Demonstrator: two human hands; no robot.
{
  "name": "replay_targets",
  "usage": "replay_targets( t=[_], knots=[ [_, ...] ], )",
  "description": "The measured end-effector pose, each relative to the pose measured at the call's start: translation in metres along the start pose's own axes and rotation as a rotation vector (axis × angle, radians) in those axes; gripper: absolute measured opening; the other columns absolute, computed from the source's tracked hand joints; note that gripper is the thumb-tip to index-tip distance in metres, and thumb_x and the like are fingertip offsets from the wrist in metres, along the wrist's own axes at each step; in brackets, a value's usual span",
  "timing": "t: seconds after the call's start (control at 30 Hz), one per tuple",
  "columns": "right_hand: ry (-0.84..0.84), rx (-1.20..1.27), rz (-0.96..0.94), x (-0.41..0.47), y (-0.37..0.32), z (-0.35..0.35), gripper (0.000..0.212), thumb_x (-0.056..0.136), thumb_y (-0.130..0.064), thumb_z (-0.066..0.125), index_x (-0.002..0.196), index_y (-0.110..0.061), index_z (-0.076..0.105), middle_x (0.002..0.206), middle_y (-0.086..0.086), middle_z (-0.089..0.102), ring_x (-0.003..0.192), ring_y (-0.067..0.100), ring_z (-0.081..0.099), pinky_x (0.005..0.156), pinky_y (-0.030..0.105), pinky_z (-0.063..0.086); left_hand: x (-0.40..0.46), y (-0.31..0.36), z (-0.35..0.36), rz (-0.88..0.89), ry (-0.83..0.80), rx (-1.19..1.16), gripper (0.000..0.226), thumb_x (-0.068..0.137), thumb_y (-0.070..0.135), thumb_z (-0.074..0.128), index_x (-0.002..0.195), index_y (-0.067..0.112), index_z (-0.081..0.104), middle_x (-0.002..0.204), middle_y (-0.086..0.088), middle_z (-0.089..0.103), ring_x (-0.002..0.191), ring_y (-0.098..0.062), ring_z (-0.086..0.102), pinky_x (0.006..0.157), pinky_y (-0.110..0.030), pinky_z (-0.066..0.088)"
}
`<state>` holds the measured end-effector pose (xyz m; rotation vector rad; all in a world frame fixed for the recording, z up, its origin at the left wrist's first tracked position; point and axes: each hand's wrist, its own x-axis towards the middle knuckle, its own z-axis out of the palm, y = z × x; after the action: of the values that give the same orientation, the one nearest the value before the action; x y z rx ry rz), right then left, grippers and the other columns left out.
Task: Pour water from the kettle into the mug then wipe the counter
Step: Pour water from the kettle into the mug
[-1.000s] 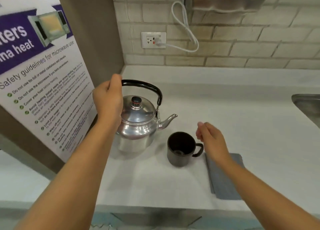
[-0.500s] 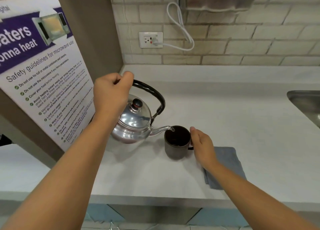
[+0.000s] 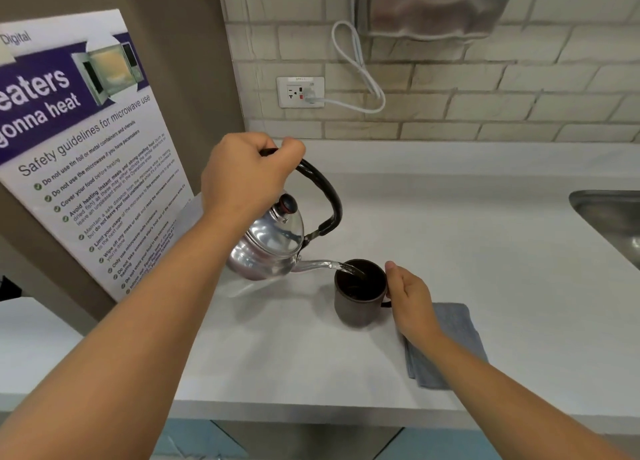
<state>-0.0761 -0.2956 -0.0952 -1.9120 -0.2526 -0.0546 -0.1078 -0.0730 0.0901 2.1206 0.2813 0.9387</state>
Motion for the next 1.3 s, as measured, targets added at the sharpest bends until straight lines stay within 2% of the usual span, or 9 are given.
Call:
replay_targets(
  t=[0.27, 0.47, 0.7, 0.9, 1.07, 1.3],
  knots=[
    [0.004, 0.006, -0.008, 0.002, 0.001, 0.000, 0.053, 0.100, -0.033, 0.037, 0.064, 0.005, 0.035, 0.061, 0.009, 0.035, 0.054, 0.011, 0.031, 0.049, 0.019, 0.028, 0.007, 0.006, -0.004, 0.033, -0.018, 0.110, 0.037, 0.068, 0.045, 0.053, 0.045, 0.019, 0.041, 0.039, 0.006, 0.032, 0.042, -0.011, 0.029, 0.047, -0.024, 0.027],
    [0.008, 0.000, -0.011, 0.002, 0.002, -0.001, 0.053, 0.100, -0.034, 0.037, 0.063, 0.004, 0.034, 0.061, 0.009, 0.034, 0.053, 0.009, 0.030, 0.049, 0.019, 0.027, 0.014, 0.011, -0.002, 0.080, -0.013, 0.195, 0.041, 0.067, 0.049, 0.052, 0.051, 0.012, 0.044, 0.040, 0.005, 0.033, 0.043, -0.015, 0.032, 0.047, -0.024, 0.030],
    [-0.012, 0.005, 0.004, 0.002, 0.002, -0.001, 0.053, 0.100, -0.034, 0.037, 0.063, 0.004, 0.035, 0.062, 0.009, 0.034, 0.057, 0.014, 0.032, 0.052, 0.023, 0.026, 0.017, 0.021, 0.001, 0.152, -0.024, 0.233, 0.045, 0.070, 0.049, 0.052, 0.048, 0.013, 0.035, 0.039, 0.003, 0.031, 0.041, -0.015, 0.029, 0.048, -0.025, 0.028],
    [-0.007, 0.006, 0.011, 0.003, 0.002, -0.001, 0.053, 0.100, -0.033, 0.038, 0.062, 0.003, 0.036, 0.061, 0.009, 0.035, 0.054, 0.010, 0.032, 0.049, 0.020, 0.027, 0.019, 0.025, 0.003, 0.213, -0.032, 0.269, 0.046, 0.073, 0.049, 0.053, 0.050, 0.011, 0.043, 0.041, 0.002, 0.036, 0.042, -0.015, 0.034, 0.047, -0.024, 0.027],
    [-0.005, 0.009, 0.017, 0.003, 0.004, -0.001, 0.053, 0.100, -0.034, 0.039, 0.063, 0.004, 0.035, 0.061, 0.009, 0.035, 0.056, 0.012, 0.033, 0.051, 0.021, 0.028, 0.019, 0.023, 0.005, 0.204, -0.028, 0.268, 0.046, 0.072, 0.051, 0.053, 0.053, 0.008, 0.047, 0.043, 0.002, 0.038, 0.043, -0.016, 0.036, 0.047, -0.025, 0.030],
    [-0.001, 0.000, 0.022, 0.003, 0.005, -0.001, 0.054, 0.100, -0.036, 0.038, 0.064, 0.005, 0.035, 0.061, 0.008, 0.036, 0.058, 0.014, 0.035, 0.056, 0.029, 0.030, 0.014, 0.010, 0.006, 0.143, -0.031, 0.214, 0.047, 0.070, 0.051, 0.052, 0.051, 0.010, 0.039, 0.040, 0.005, 0.033, 0.042, -0.014, 0.029, 0.046, -0.024, 0.028]
  ],
)
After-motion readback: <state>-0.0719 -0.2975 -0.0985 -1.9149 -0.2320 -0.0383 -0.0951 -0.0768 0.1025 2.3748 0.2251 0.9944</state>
